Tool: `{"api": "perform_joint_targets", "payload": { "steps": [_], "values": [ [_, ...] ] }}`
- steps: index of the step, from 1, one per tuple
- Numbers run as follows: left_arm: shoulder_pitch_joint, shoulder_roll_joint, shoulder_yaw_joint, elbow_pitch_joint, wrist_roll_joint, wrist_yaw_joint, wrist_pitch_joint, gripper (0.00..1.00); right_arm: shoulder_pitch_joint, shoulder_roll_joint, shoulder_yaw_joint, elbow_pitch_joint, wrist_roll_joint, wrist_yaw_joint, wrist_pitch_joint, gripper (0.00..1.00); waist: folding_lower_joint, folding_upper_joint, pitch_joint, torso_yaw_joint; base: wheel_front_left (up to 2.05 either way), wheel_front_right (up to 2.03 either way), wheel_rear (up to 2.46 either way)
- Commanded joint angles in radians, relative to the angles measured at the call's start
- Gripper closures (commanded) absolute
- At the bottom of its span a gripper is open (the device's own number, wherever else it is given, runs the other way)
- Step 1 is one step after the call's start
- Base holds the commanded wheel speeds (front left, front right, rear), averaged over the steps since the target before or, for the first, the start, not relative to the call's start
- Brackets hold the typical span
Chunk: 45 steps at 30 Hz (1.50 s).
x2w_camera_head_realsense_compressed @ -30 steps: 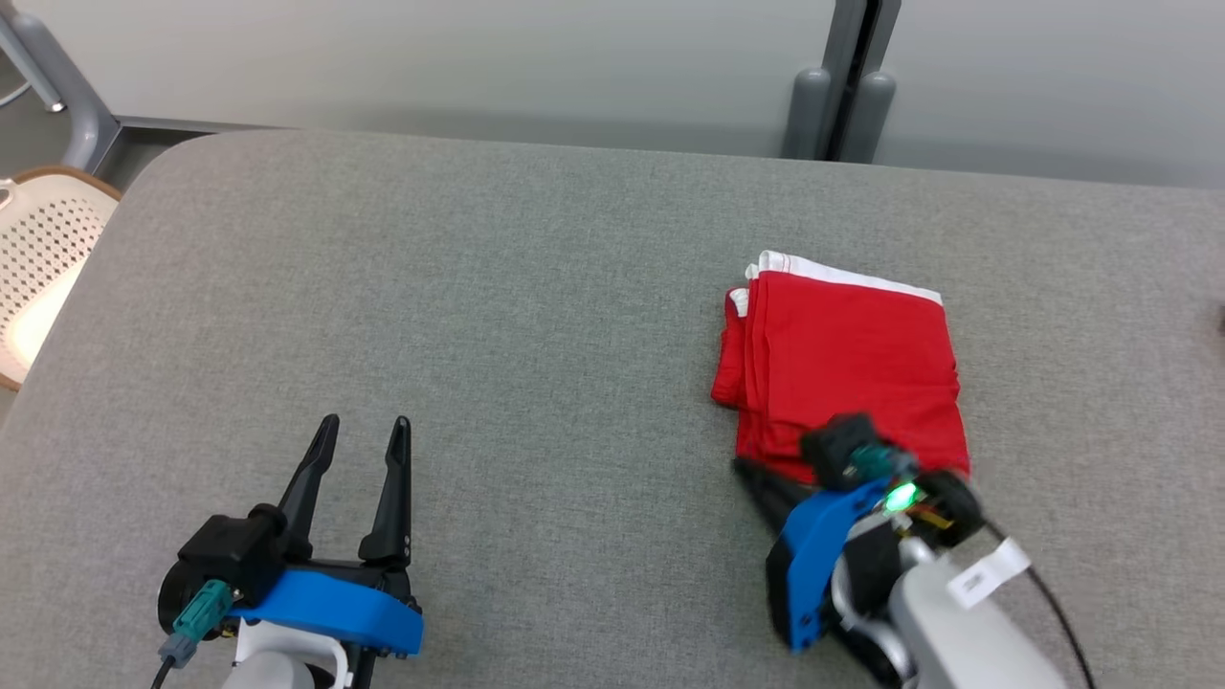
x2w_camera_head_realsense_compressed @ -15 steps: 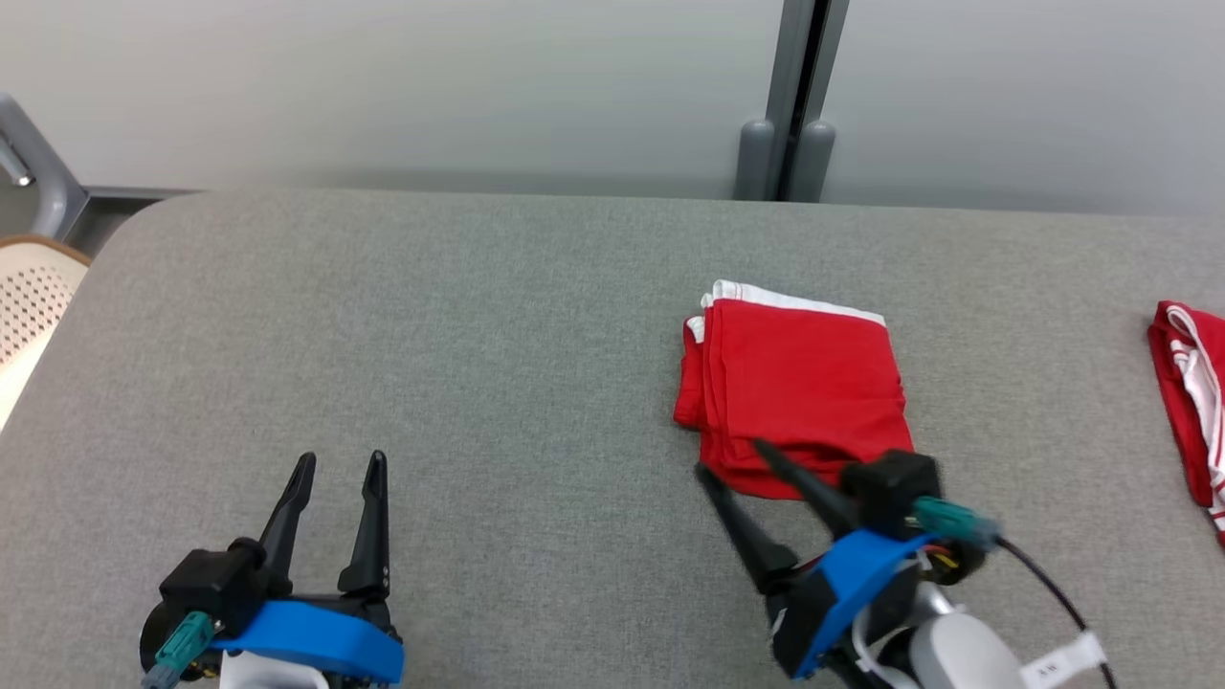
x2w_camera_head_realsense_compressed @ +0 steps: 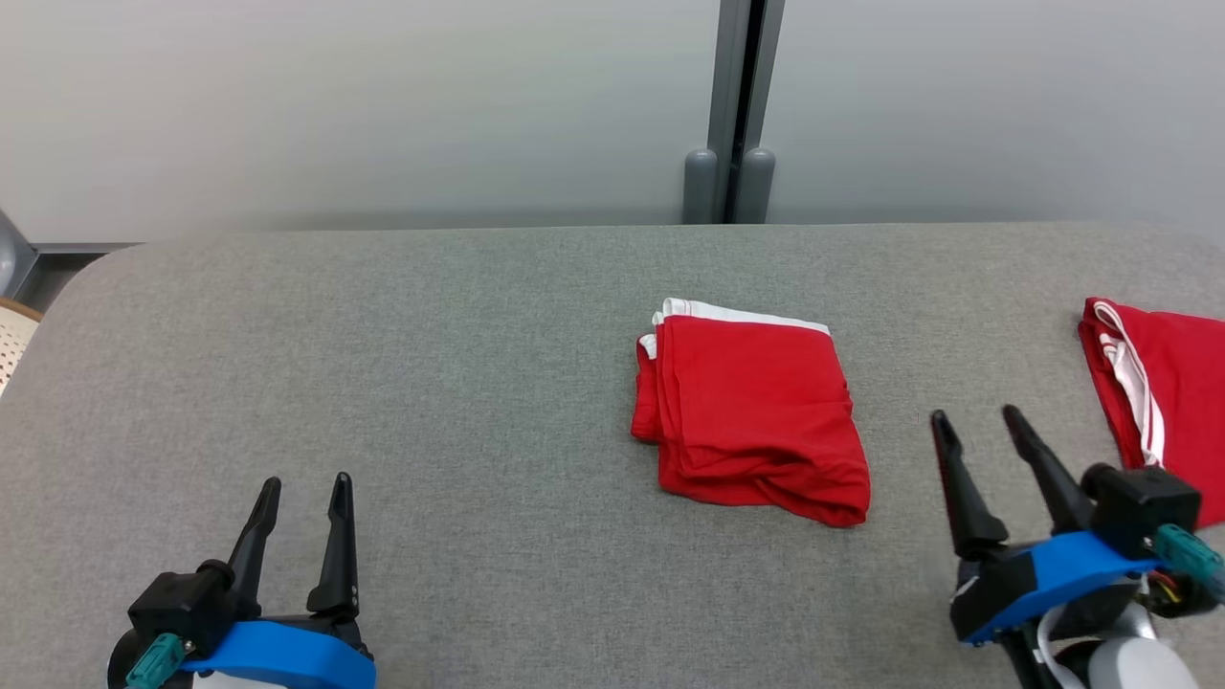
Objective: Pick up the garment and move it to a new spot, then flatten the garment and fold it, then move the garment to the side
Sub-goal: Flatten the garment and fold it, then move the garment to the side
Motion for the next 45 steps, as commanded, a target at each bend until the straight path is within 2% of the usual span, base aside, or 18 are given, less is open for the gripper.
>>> {"api": "perform_joint_targets", "payload": {
  "steps": [1,9,23,45],
  "values": [
    [0.007,0.001,0.003,-0.001,0.011,0.002,-0.004,0.0,0.023,-0.001,-0.034,-0.002,-0.018,0.001,0.004,0.0,0.0001,-0.0001,-0.005,-0.007,0.0,0.0,0.0],
    [0.025,0.008,-0.003,-0.002,0.016,0.009,-0.004,0.0,0.042,-0.016,-0.086,0.038,-0.026,0.001,0.015,0.0,0.0001,-0.0001,-0.029,-0.019,0.0,0.0,0.0],
    [0.056,0.013,0.004,0.01,-0.001,0.041,0.021,0.0,0.047,-0.038,-0.052,0.113,-0.012,0.001,-0.018,0.0,0.0001,-0.0001,-0.072,-0.019,0.0,0.0,0.0],
    [0.072,0.022,-0.011,-0.035,-0.017,0.065,0.041,0.0,0.047,-0.037,-0.024,0.137,0.016,0.0,-0.015,0.0,0.0001,-0.0001,-0.063,-0.023,0.0,0.0,0.0]
  ]
}}
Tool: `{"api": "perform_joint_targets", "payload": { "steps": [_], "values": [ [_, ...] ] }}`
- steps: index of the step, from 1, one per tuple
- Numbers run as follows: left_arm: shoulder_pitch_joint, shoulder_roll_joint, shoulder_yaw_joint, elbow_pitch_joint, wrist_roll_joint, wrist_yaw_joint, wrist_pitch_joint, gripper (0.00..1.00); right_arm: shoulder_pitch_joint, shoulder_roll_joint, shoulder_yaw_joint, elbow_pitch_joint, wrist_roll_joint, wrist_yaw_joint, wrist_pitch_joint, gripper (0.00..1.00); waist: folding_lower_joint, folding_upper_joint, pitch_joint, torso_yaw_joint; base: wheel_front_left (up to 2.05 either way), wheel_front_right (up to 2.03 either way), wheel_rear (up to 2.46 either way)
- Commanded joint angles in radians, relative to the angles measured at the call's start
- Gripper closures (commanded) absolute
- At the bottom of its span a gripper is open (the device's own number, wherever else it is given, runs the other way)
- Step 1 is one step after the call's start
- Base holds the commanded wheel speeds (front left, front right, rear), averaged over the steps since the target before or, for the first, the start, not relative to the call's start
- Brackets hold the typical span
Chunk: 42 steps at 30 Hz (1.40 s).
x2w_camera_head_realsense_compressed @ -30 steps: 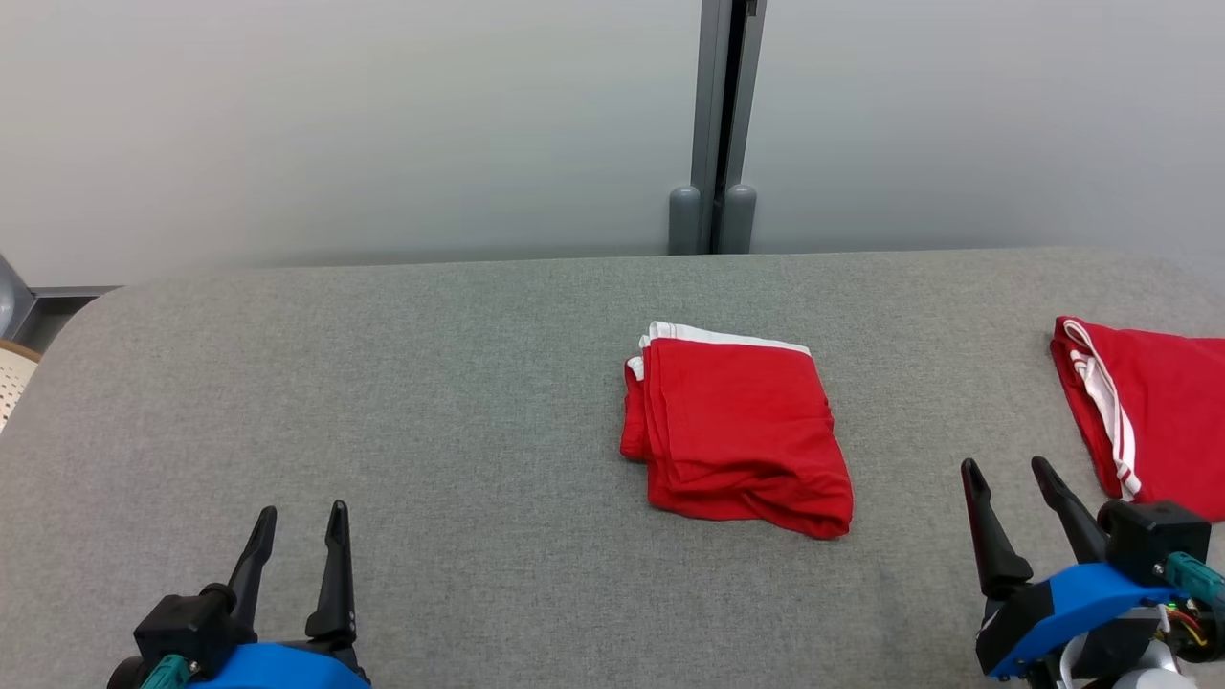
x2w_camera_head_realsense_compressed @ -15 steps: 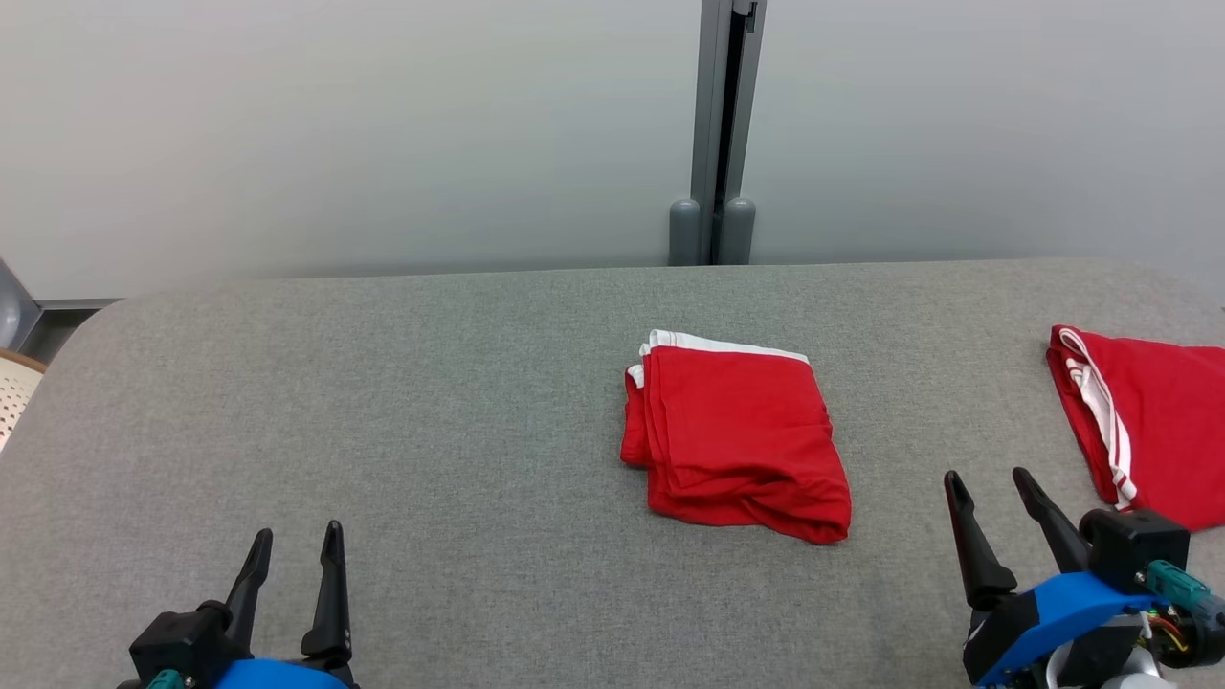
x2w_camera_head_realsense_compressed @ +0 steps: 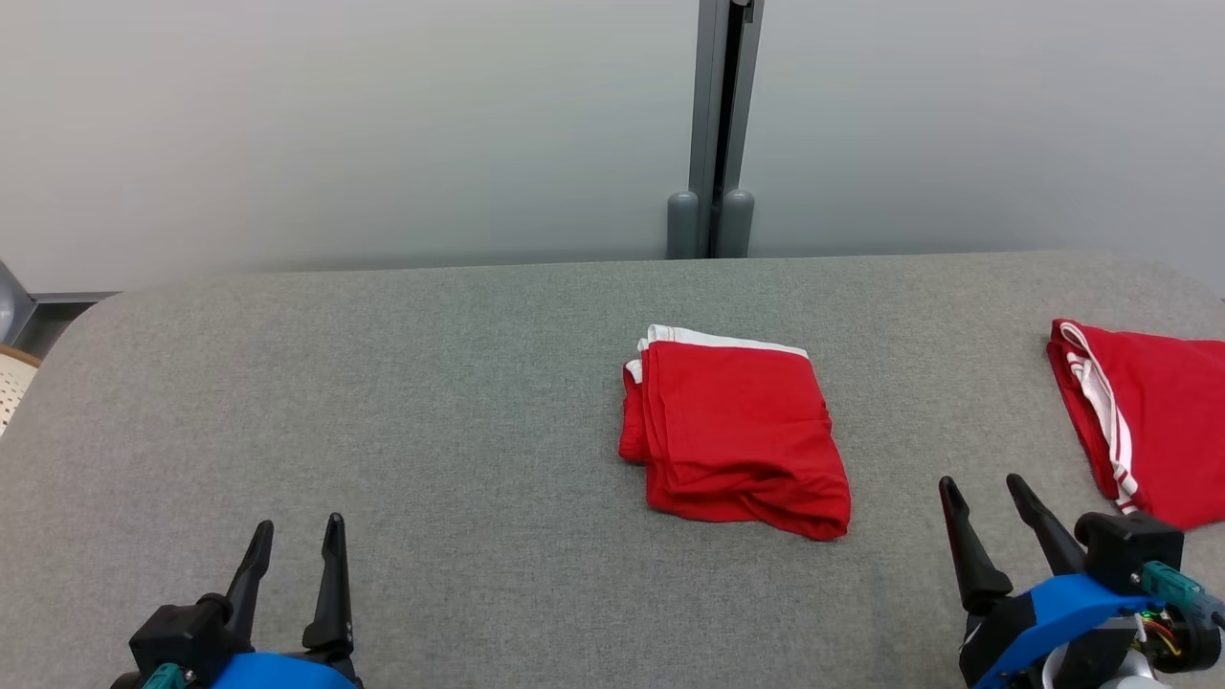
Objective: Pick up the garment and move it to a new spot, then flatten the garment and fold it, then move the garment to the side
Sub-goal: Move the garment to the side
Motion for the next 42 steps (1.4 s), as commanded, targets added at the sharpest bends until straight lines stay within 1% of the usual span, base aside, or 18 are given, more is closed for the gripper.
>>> {"api": "perform_joint_targets", "payload": {
  "steps": [1,6,9,12,17,20,23,26,28,34,39,41,42],
  "values": [
    [0.003,0.006,-0.002,-0.008,-0.002,0.006,0.003,0.0,0.003,0.002,-0.003,0.004,0.004,0.0,0.005,0.0,0.0,0.0,0.002,0.001,0.0,0.0,0.0],
    [0.003,0.007,-0.007,-0.021,-0.004,0.011,0.008,0.0,-0.036,0.01,-0.007,0.004,0.005,0.0,0.051,0.0,0.0,0.0,0.008,0.002,0.0,0.0,0.0],
    [-0.005,0.006,-0.01,-0.031,-0.005,0.015,0.01,0.0,-0.084,0.013,0.002,0.012,0.015,0.0,0.118,0.0,0.0,0.0,0.018,0.004,0.0,0.0,0.0],
    [-0.024,0.005,-0.012,-0.045,-0.008,0.016,0.011,0.0,-0.172,0.024,-0.032,0.032,0.019,0.0,0.197,0.0,0.0,0.0,0.041,0.008,0.0,0.0,0.0],
    [-0.067,0.008,-0.027,-0.066,-0.002,0.006,0.014,0.0,-0.357,0.039,-0.091,0.113,-0.013,0.0,0.373,0.0,0.0,0.0,0.092,0.032,0.0,0.0,0.0],
    [-0.096,0.009,-0.036,-0.072,0.002,0.0,0.012,0.0,-0.45,0.044,-0.122,0.19,-0.028,0.0,0.476,0.0,0.0,0.0,0.123,0.052,0.0,0.0,0.0],
    [-0.119,0.007,-0.046,-0.074,0.006,-0.007,0.005,0.0,-0.52,0.044,-0.154,0.278,-0.044,0.0,0.547,0.0,0.0,0.0,0.151,0.073,0.0,0.0,0.0],
    [-0.137,0.003,-0.054,-0.067,0.004,-0.01,-0.002,0.0,-0.567,0.045,-0.177,0.375,-0.041,0.0,0.577,0.0,0.0,0.0,0.174,0.093,0.0,0.0,0.0],
    [-0.149,0.001,-0.057,-0.06,0.002,-0.016,-0.009,0.0,-0.595,0.045,-0.184,0.437,-0.034,0.0,0.573,0.0,0.0,0.0,0.188,0.104,0.0,0.0,0.0],
    [-0.174,-0.004,-0.065,-0.036,0.0,-0.023,-0.021,0.0,-0.664,0.044,-0.214,0.616,-0.057,0.0,0.519,0.0,0.0,0.0,0.215,0.122,0.0,0.0,0.0],
    [-0.19,-0.007,-0.073,-0.015,0.0,-0.028,-0.028,0.0,-0.702,0.046,-0.207,0.771,-0.098,0.0,0.493,0.0,0.0,0.0,0.223,0.129,0.0,0.0,0.0],
    [-0.195,-0.01,-0.077,-0.006,0.0,-0.03,-0.031,0.0,-0.709,0.049,-0.187,0.827,-0.11,0.0,0.498,0.0,0.0,0.0,0.224,0.132,0.0,0.0,0.0],
    [-0.197,-0.011,-0.078,-0.001,-0.001,-0.031,-0.032,0.0,-0.711,0.052,-0.171,0.851,-0.118,0.001,0.503,0.09,0.0,0.0,0.224,0.133,0.0,0.0,0.0]
  ]
}}
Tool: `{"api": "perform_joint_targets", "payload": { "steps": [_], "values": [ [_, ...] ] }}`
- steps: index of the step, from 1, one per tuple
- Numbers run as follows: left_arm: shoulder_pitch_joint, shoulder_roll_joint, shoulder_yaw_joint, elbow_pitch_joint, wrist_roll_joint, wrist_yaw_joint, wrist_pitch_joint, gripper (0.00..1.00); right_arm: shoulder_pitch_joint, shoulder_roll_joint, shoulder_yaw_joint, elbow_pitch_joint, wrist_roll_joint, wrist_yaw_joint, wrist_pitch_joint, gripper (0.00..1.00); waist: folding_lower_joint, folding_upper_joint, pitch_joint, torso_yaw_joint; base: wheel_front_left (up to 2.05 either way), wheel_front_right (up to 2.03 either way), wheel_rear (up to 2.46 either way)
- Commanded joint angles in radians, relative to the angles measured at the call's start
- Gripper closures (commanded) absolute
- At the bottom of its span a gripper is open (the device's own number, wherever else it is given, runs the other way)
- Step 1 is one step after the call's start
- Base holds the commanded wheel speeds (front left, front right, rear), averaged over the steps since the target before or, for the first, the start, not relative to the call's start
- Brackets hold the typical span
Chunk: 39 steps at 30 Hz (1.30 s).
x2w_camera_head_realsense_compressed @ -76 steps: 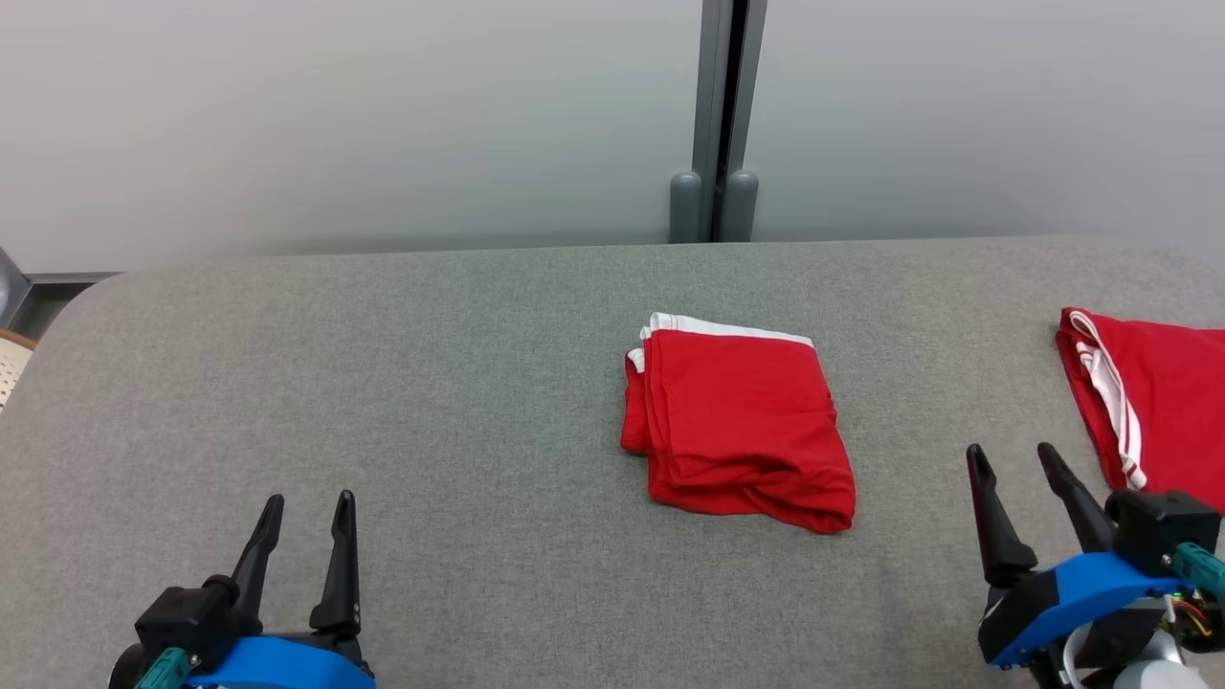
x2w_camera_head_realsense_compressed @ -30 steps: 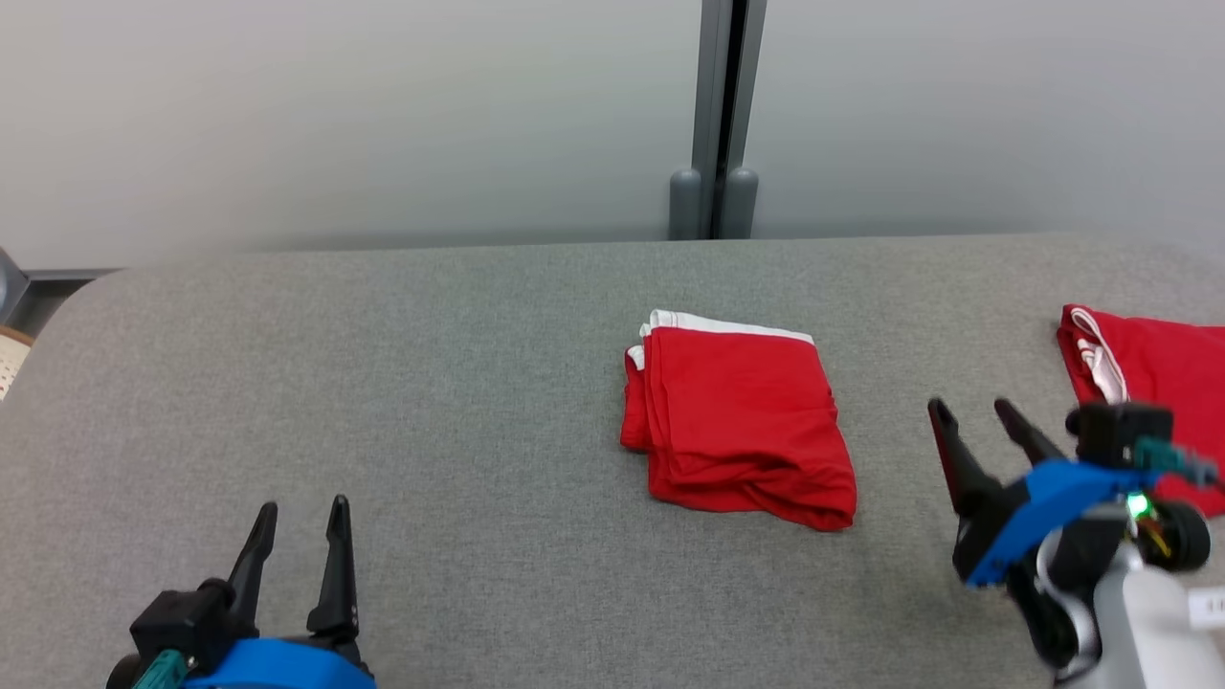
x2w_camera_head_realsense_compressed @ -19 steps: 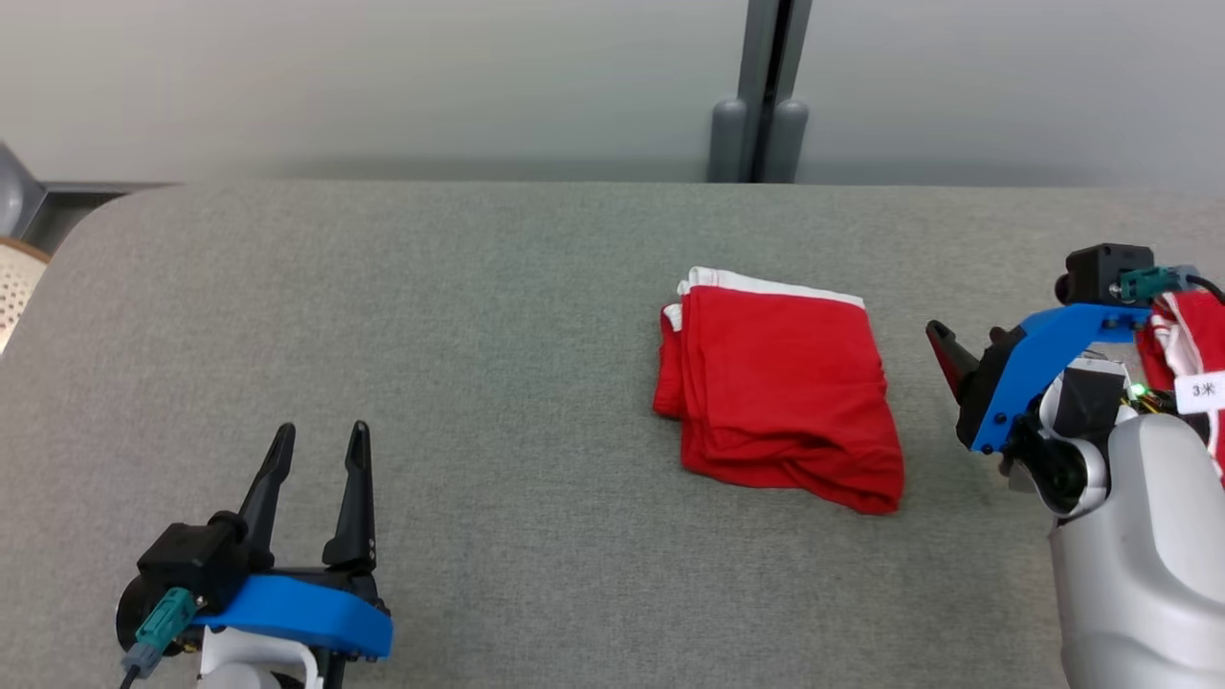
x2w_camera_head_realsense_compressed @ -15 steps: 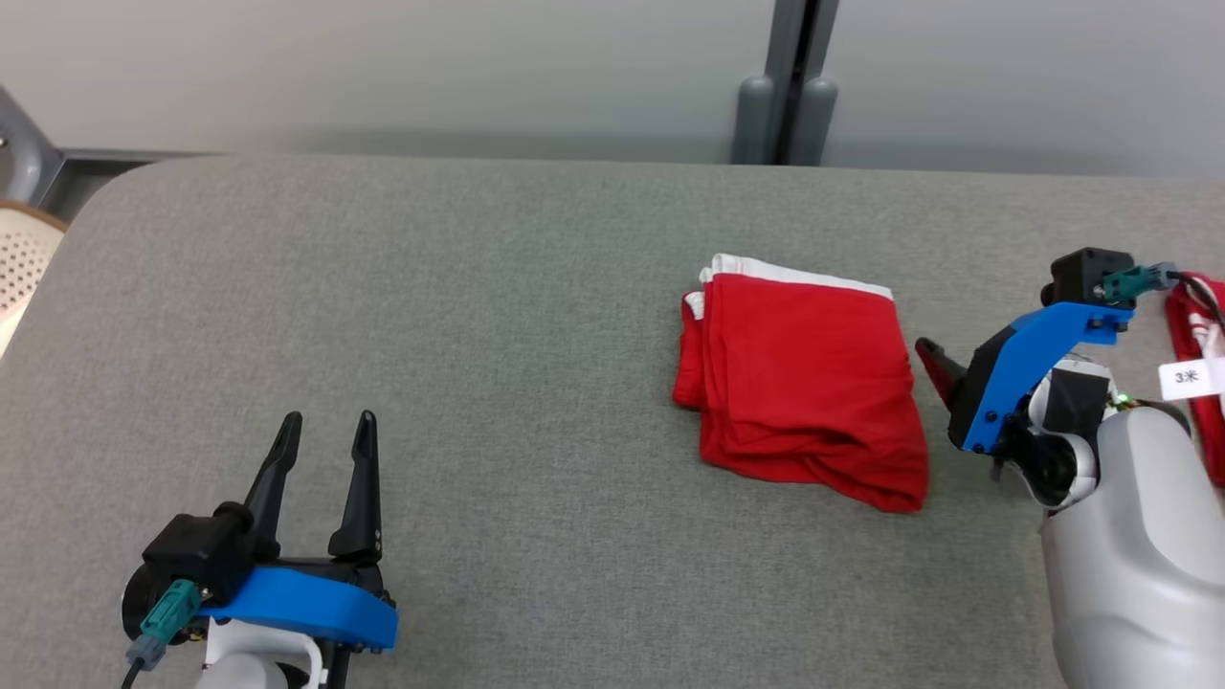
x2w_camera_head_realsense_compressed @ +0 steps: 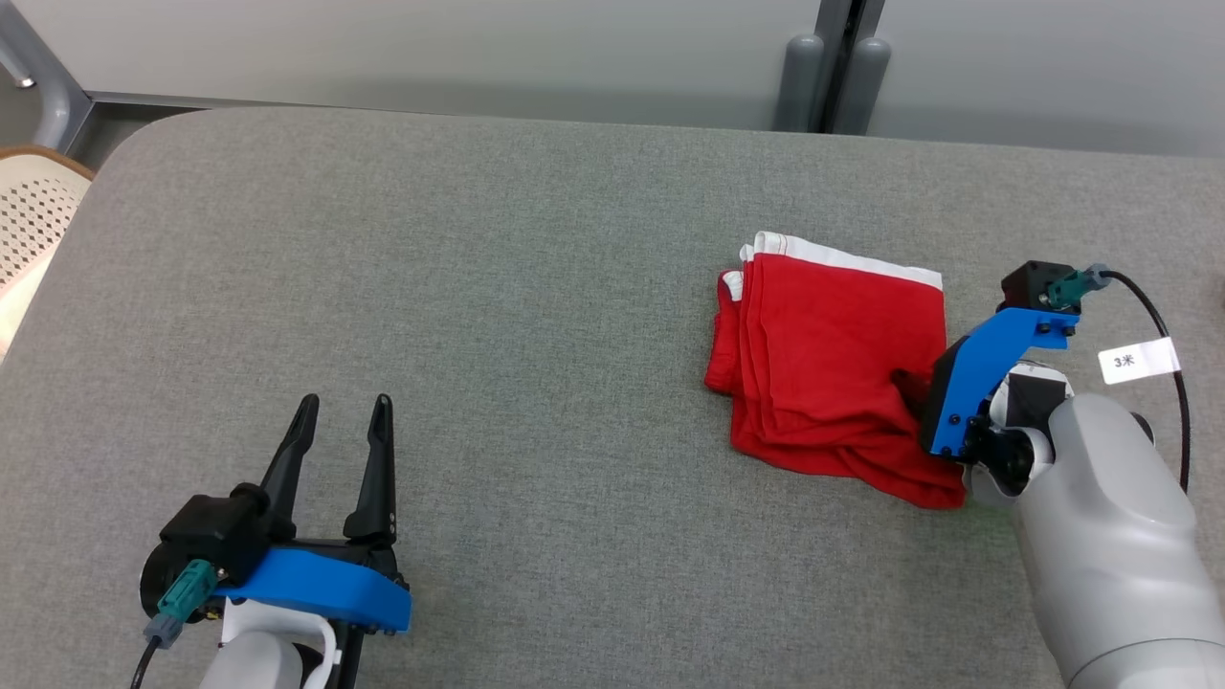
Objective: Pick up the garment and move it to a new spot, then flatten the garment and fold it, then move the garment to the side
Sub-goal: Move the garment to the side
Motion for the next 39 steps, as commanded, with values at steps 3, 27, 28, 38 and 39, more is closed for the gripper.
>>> {"api": "perform_joint_targets", "payload": {
  "steps": [3,27,28,38,39],
  "values": [
    [-0.017,-0.004,-0.004,0.014,-0.003,-0.006,-0.009,0.0,0.009,0.017,0.045,0.083,-0.008,0.002,0.008,0.77,-0.0001,0.0,-0.001,0.001,0.0,0.0,0.0],
    [-0.024,0.002,0.031,-0.026,0.008,-0.008,-0.017,0.0,-0.184,-0.293,0.645,-0.252,0.114,0.0,0.17,1.0,-0.0001,0.0,0.03,-0.196,0.0,0.0,0.0],
    [-0.029,0.001,0.03,-0.03,0.01,-0.009,-0.016,0.0,-0.18,-0.329,0.668,-0.288,0.142,0.0,0.19,1.0,-0.0001,0.0,0.036,-0.211,0.0,0.0,0.0],
    [-0.105,0.019,0.004,-0.051,0.026,-0.017,-0.013,0.0,-0.158,-0.582,0.704,-0.522,0.234,0.0,0.213,1.0,-0.0001,0.0,0.135,-0.323,0.0,0.0,0.0],
    [-0.112,0.024,0.001,-0.055,0.028,-0.018,-0.009,0.0,-0.156,-0.592,0.699,-0.527,0.24,0.0,0.212,1.0,-0.0001,0.0,0.146,-0.332,0.0,0.0,0.0]
  ]
}}
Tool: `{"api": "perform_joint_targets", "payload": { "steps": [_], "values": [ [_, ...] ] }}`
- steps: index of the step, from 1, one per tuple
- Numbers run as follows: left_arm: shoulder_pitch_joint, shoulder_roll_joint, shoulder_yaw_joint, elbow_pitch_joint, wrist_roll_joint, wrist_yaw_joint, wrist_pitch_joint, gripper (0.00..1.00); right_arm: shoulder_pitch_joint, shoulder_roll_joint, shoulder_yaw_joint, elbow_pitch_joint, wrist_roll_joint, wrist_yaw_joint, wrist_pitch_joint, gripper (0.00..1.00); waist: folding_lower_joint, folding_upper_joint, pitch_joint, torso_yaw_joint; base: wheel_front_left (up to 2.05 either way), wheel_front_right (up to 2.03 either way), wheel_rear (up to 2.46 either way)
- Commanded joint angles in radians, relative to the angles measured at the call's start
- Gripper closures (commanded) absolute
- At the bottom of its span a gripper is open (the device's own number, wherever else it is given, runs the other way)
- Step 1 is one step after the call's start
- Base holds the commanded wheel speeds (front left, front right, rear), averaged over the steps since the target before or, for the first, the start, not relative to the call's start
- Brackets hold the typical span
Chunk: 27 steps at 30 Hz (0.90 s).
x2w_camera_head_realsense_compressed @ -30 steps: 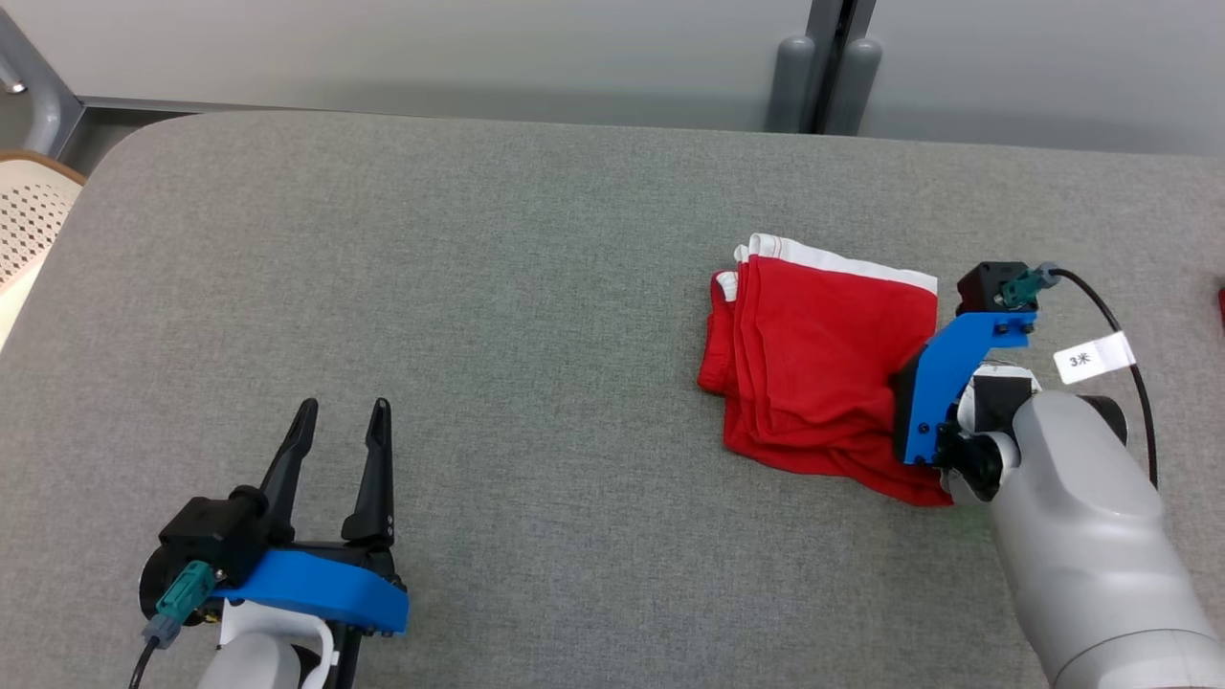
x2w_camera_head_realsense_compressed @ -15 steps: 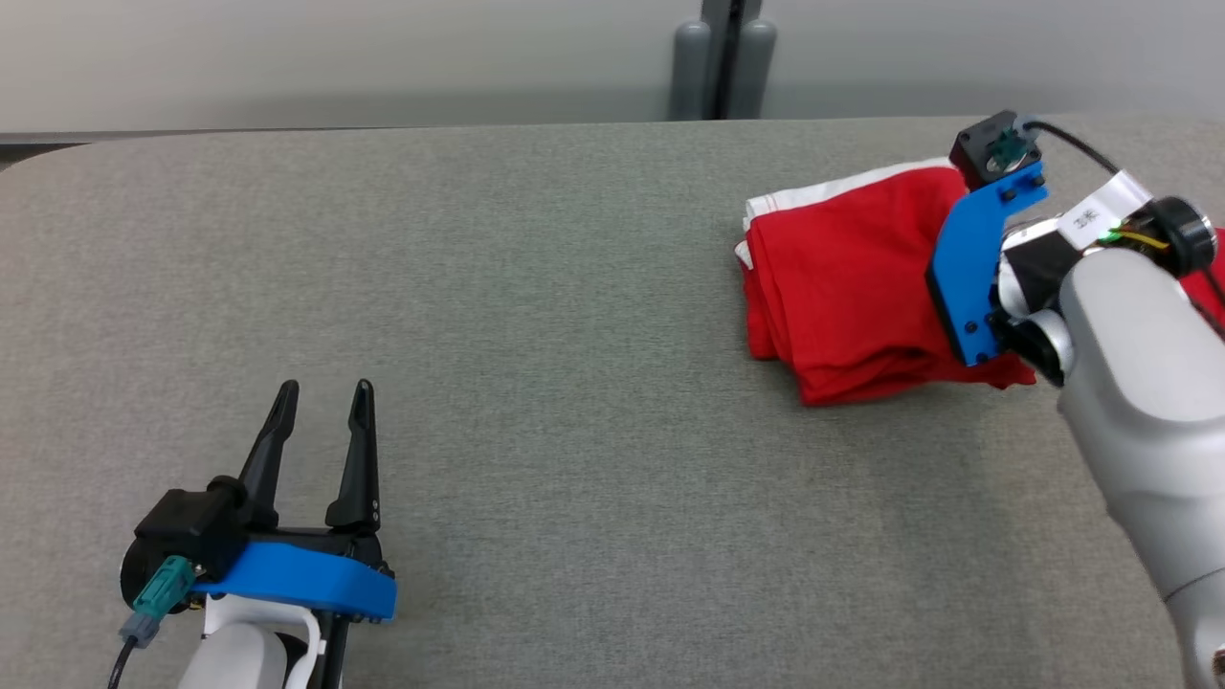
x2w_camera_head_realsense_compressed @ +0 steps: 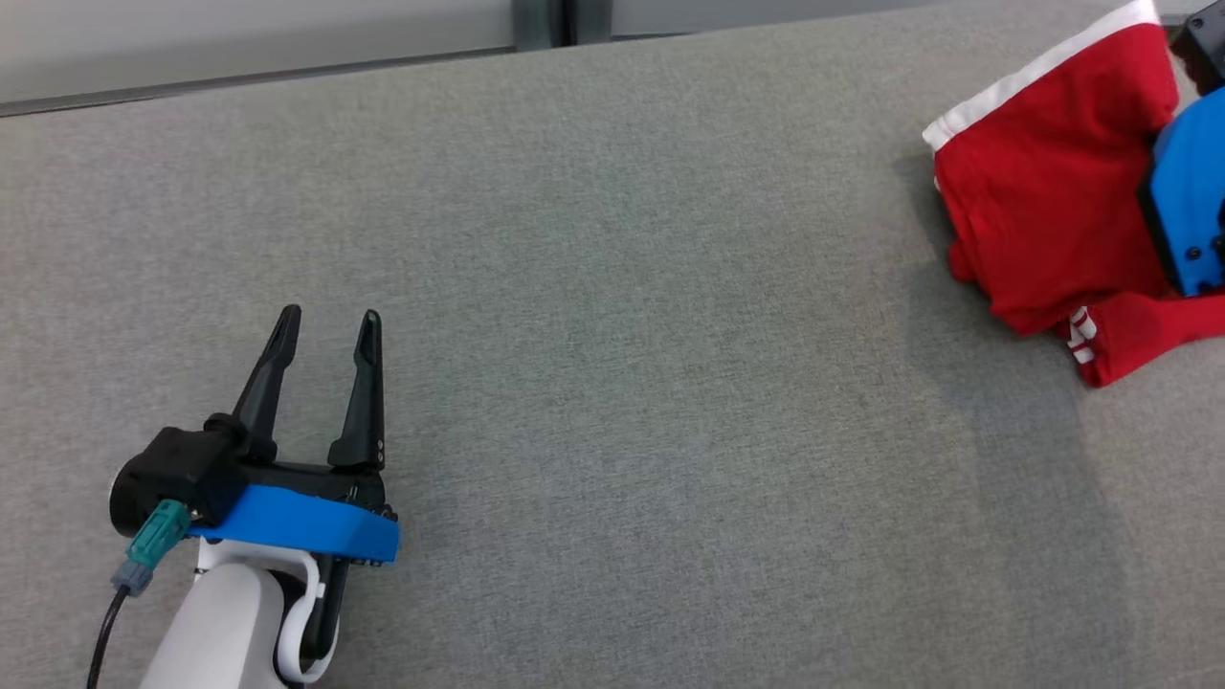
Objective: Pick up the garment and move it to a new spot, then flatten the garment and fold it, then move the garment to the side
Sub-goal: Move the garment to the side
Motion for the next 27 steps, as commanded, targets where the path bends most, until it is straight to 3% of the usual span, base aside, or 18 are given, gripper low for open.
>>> {"api": "perform_joint_targets", "payload": {
  "steps": [1,10,22,23,24,27],
  "values": [
    [-0.029,0.012,-0.006,-0.007,0.008,-0.006,0.006,0.0,0.014,-0.019,-0.012,-0.004,0.009,0.0,-0.005,1.0,0.0,0.0,0.043,-0.039,0.0,0.0,0.0],
    [-0.104,0.038,-0.028,-0.049,0.019,-0.009,0.037,0.0,0.032,-0.066,-0.117,0.04,-0.102,0.0,-0.093,1.0,0.0,0.0,0.144,-0.065,0.0,0.0,0.0],
    [-0.153,0.074,-0.054,-0.098,0.019,-0.013,0.064,0.0,0.027,-0.02,-0.357,0.21,-0.373,0.0,-0.287,1.0,0.0,0.0,0.246,-0.034,0.0,0.0,0.0],
    [-0.152,0.077,-0.053,-0.098,0.017,-0.012,0.065,0.0,0.024,-0.012,-0.367,0.224,-0.391,0.0,-0.299,0.86,0.0,0.0,0.247,-0.034,0.0,0.0,0.0],
    [-0.151,0.079,-0.052,-0.099,0.015,-0.013,0.065,0.0,0.019,-0.005,-0.378,0.232,-0.411,0.0,-0.317,0.02,0.0,0.0,0.247,-0.033,0.0,0.0,0.0],
    [-0.151,0.078,-0.053,-0.099,0.01,-0.009,0.063,0.0,0.017,0.021,-0.41,0.245,-0.464,0.0,-0.389,0.0,0.0,0.0,0.241,-0.033,0.0,0.0,0.0]
  ]
}}
